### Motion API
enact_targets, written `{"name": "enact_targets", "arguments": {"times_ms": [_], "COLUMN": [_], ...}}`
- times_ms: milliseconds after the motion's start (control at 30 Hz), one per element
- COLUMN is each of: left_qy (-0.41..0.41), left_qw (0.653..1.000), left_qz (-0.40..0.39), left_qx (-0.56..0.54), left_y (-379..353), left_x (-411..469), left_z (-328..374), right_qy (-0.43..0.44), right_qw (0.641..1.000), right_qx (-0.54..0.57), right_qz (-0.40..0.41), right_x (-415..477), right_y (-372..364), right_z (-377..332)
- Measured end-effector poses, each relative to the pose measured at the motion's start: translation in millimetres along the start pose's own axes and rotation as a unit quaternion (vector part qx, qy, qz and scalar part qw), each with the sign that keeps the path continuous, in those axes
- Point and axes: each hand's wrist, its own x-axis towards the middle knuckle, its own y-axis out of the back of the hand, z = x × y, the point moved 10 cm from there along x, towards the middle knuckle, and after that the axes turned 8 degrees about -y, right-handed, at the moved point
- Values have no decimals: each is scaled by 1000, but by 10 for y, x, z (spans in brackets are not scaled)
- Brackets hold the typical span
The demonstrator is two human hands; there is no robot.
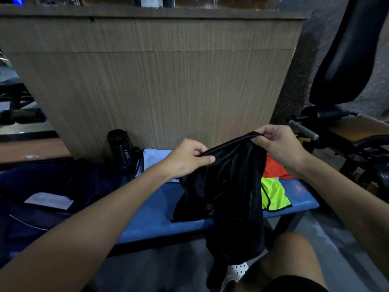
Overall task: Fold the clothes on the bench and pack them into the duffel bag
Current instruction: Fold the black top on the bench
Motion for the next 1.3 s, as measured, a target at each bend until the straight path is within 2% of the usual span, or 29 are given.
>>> {"name": "enact_targets", "arguments": {"times_ms": [67, 133, 233, 300, 400, 567, 667, 767, 867, 933, 1000, 1167, 1300], "left_qy": [-11, -34, -57, -57, -54, -32, -38, -53, -49, -39, -32, -38, 17], "left_qw": [1000, 998, 995, 993, 990, 997, 995, 990, 985, 978, 973, 967, 966], "left_qz": [19, 53, 75, 80, 83, -18, 47, 112, 148, 179, 200, 230, 244], "left_qx": [-8, -25, -46, -64, -99, -64, -75, -61, -72, -95, -110, -102, -85], "left_y": [38, 63, 25, -21, -60, -256, -196, -128, -122, -104, -95, -9, 118], "left_x": [30, 79, 179, 236, 254, 168, 197, 273, 349, 395, 438, 476, 484], "left_z": [160, 401, 697, 778, 769, 515, 579, 762, 848, 847, 833, 783, 463], "right_qy": [1, 7, 29, 48, 47, 6, -3, 33, 67, 56, 62, 76, 98], "right_qw": [996, 992, 993, 988, 993, 997, 999, 998, 997, 994, 987, 990, 991], "right_qx": [-86, -129, -55, -33, 12, 73, 32, -34, -17, -48, -95, -85, -77], "right_qz": [30, 7, -103, -140, -104, -38, -3, 43, -21, -85, -111, -77, -47], "right_x": [57, 39, -116, -189, -183, -139, -112, -160, -285, -377, -428, -398, -344], "right_y": [78, -12, -358, -480, -373, 13, 144, 183, 7, -171, -264, -172, -72], "right_z": [63, 47, -101, -171, -197, -65, 33, -36, -168, -161, -124, -102, -237]}}
